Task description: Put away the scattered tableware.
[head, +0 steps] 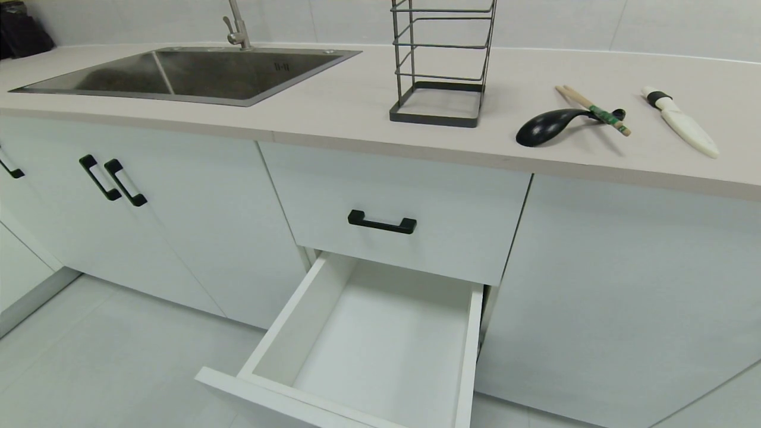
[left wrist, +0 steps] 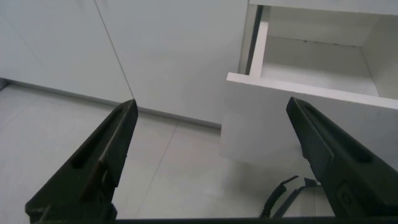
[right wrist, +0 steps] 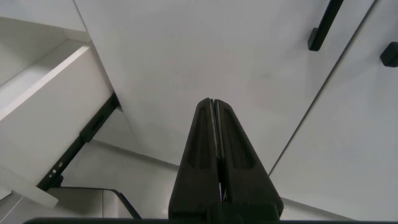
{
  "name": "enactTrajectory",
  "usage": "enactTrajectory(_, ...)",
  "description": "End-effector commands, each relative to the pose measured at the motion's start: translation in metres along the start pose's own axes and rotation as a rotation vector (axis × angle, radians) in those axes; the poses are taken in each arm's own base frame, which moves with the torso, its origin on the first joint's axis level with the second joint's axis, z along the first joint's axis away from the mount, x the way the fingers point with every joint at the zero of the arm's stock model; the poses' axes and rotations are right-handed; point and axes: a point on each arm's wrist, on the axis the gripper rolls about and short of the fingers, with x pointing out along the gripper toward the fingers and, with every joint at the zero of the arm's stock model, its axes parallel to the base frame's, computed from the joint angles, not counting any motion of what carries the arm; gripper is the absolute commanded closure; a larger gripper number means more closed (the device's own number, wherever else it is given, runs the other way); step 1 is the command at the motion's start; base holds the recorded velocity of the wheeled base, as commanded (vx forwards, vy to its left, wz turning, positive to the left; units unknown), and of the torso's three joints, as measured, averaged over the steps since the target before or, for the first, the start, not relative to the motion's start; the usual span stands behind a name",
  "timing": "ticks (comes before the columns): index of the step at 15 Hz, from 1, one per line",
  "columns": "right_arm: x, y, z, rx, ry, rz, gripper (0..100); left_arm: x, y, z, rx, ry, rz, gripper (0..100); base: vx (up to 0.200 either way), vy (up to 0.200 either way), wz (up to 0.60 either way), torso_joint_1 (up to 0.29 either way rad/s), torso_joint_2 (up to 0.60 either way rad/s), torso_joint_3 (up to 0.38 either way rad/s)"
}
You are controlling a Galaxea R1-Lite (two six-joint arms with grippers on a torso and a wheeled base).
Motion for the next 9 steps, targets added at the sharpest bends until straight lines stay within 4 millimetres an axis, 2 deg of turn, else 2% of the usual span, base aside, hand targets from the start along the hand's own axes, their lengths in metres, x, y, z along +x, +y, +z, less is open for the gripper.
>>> enactTrajectory(1,0.0001,0.0,0.0,-0.001,0.002,0.0,100,0.0001,0.0,0.0001,-0.001,0.001,0.0,0,0.0,0.0,0.0,0.0,0.0,0.0)
enactTrajectory(4,0.0001,0.0,0.0,-0.001,0.002,0.0,100,0.0001,0.0,0.0001,-0.001,0.001,0.0,0,0.0,0.0,0.0,0.07,-0.09,-0.023)
enactTrajectory(7,0.0001,0.0,0.0,-0.001,0.002,0.0,100,0.0001,0.0,0.0001,-0.001,0.001,0.0,0,0.0,0.0,0.0,0.227,-0.07,-0.105)
enactTrajectory(9,0.0001,0.0,0.0,-0.001,0.002,0.001,100,0.0001,0.0,0.0001,-0.001,0.001,0.0,0,0.0,0.0,0.0,0.261,-0.35,-0.224)
